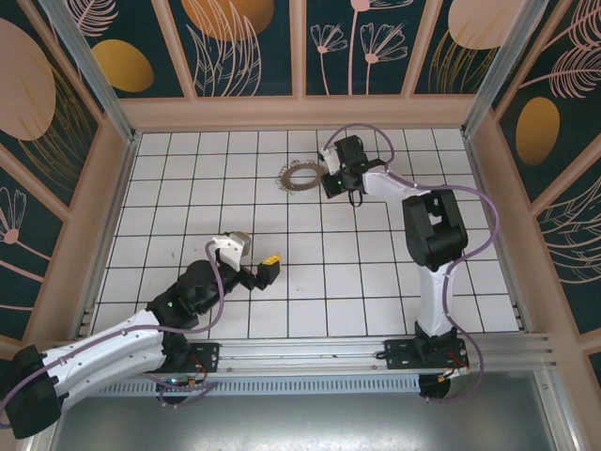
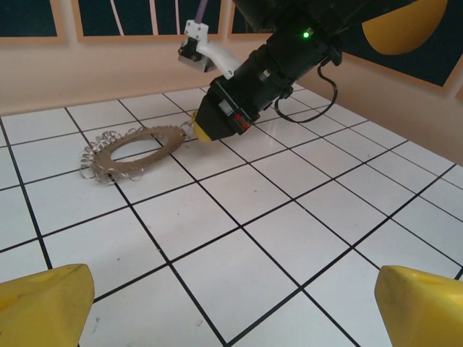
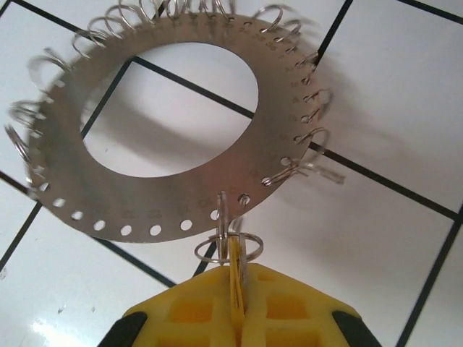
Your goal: Put the keys on the keyring
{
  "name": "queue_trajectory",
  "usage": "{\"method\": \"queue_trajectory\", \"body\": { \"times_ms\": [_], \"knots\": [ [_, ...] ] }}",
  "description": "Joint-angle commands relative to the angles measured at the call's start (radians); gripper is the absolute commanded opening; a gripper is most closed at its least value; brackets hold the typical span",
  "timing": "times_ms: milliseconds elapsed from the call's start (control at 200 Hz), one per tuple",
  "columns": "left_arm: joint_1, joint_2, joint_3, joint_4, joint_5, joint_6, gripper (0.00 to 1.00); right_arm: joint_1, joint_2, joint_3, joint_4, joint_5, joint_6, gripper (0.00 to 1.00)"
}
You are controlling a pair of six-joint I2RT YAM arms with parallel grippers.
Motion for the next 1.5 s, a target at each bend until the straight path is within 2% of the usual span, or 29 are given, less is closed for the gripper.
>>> {"method": "queue_trajectory", "body": {
  "times_ms": [0,70,160,270,310,330,340,345,360,440,540,576,641,716,821,916,1006,1096,1211,1311,1441,1496],
  "knots": [
    [-0.003,0.01,0.044,0.035,0.018,0.02,0.99,-0.015,-0.096,-0.07,0.074,-0.02,0.042,0.12],
    [-0.003,0.013,0.057,0.025,0.023,0.022,0.99,-0.017,-0.145,-0.128,0.093,-0.014,0.053,0.18],
    [-0.003,0.023,0.074,0.016,0.021,0.021,0.99,-0.018,-0.236,-0.222,0.125,0.005,0.066,0.36],
    [-0.003,0.06,0.1,0.013,-0.005,0.008,0.99,-0.017,-0.348,-0.314,0.132,0.043,0.069,0.52],
    [-0.003,0.08,0.113,0.016,-0.022,-0.001,0.99,-0.018,-0.399,-0.352,0.139,0.047,0.071,0.66],
    [-0.003,0.089,0.118,0.02,-0.028,-0.006,0.99,-0.015,-0.428,-0.374,0.148,0.049,0.071,0.79],
    [-0.003,0.095,0.121,0.021,-0.032,-0.009,0.99,-0.016,-0.446,-0.386,0.153,0.049,0.071,0.93],
    [-0.003,0.097,0.123,0.022,-0.032,-0.009,0.99,-0.016,-0.453,-0.393,0.156,0.051,0.071,0.96],
    [-0.003,0.104,0.127,0.025,-0.034,-0.011,0.99,-0.016,-0.478,-0.411,0.165,0.055,0.073,0.99],
    [-0.002,0.152,0.157,0.038,-0.064,-0.019,0.99,-0.015,-0.628,-0.525,0.232,0.07,0.081,0.99],
    [0.021,0.233,0.192,0.051,-0.157,-0.001,0.99,-0.019,-0.84,-0.704,0.363,0.141,0.102,0.99],
    [0.063,0.259,0.195,0.069,-0.17,-0.014,0.99,-0.026,-0.921,-0.778,0.422,0.181,0.112,0.99],
    [0.187,0.292,0.19,0.105,-0.115,-0.076,0.99,-0.056,-1.029,-0.884,0.513,0.224,0.131,0.99],
    [0.292,0.32,0.174,0.166,-0.087,-0.087,0.99,-0.102,-1.1,-0.973,0.592,0.257,0.145,0.99],
    [0.336,0.346,0.154,0.234,-0.201,-0.018,0.99,-0.157,-1.176,-1.128,0.748,0.366,0.168,0.99],
    [0.373,0.352,0.134,0.261,-0.273,0.043,0.99,-0.223,-1.207,-1.249,0.884,0.361,0.174,0.99],
    [0.409,0.349,0.113,0.279,-0.341,0.072,0.99,-0.299,-1.183,-1.307,0.962,0.335,0.206,0.99],
    [0.458,0.343,0.075,0.332,-0.369,0.086,0.99,-0.364,-1.112,-1.353,1.1,0.226,0.18,0.99],
    [0.517,0.368,0.032,0.424,-0.422,0.123,0.99,-0.379,-0.97,-1.388,1.33,0.173,0.112,0.99],
    [0.552,0.433,0.011,0.506,-0.442,0.19,0.99,-0.384,-0.827,-1.354,1.418,0.177,0.089,0.99],
    [0.6,0.531,0.0,0.624,-0.394,0.213,0.99,-0.416,-0.654,-1.358,1.628,0.174,0.129,0.99],
    [0.619,0.581,-0.013,0.705,-0.37,0.228,0.99,-0.431,-0.588,-1.334,1.638,0.144,0.142,0.99]
  ]
}}
